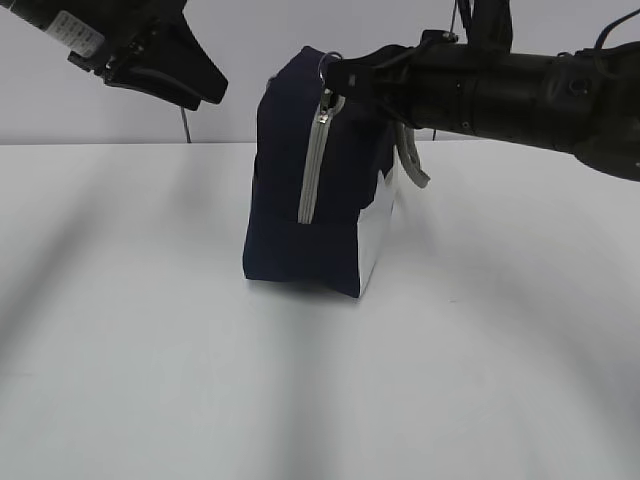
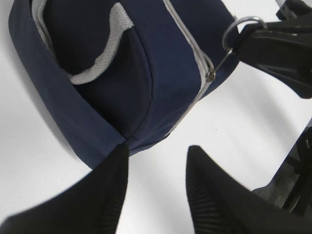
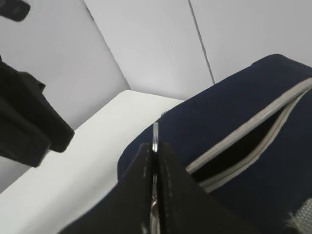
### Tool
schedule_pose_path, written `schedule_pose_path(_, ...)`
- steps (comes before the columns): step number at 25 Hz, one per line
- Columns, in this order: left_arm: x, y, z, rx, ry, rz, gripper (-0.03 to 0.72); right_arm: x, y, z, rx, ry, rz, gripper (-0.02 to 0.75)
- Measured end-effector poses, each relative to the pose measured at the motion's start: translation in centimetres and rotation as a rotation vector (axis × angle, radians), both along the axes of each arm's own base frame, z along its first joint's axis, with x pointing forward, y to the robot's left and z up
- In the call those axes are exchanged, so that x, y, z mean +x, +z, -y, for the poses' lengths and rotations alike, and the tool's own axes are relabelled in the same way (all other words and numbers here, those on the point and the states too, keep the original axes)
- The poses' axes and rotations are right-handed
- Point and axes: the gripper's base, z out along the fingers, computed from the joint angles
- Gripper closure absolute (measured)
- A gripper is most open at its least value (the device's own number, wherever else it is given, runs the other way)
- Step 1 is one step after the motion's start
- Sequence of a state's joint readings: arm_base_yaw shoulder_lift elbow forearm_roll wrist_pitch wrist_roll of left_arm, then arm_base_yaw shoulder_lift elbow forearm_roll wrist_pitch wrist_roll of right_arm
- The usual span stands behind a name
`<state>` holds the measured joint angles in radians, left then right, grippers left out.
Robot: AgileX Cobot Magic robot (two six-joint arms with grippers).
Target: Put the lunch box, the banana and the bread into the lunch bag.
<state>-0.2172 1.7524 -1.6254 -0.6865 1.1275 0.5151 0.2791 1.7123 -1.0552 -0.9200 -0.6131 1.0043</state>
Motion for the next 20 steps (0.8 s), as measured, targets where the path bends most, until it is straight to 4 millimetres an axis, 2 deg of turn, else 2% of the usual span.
schedule_pose_path(7, 0.1, -0.1, 0.2, -0.015, -0.022, 0.019, 0.392, 0.3, 0.5, 0.1, 0.048, -0.033, -0.006, 0.754)
schedule_pose_path(15, -0.1, -2.6, 0.3, -0.029, -0.026, -0.01, 0.392, 1.1, 2.2, 0.0, 0.017, -0.036, 0.042, 0.754)
schedule_pose_path(20, -0.1, -2.8, 0.4, -0.046, -0.035, 0.013, 0.392, 1.3, 1.7, 0.2, -0.045, -0.064, -0.009, 0.754)
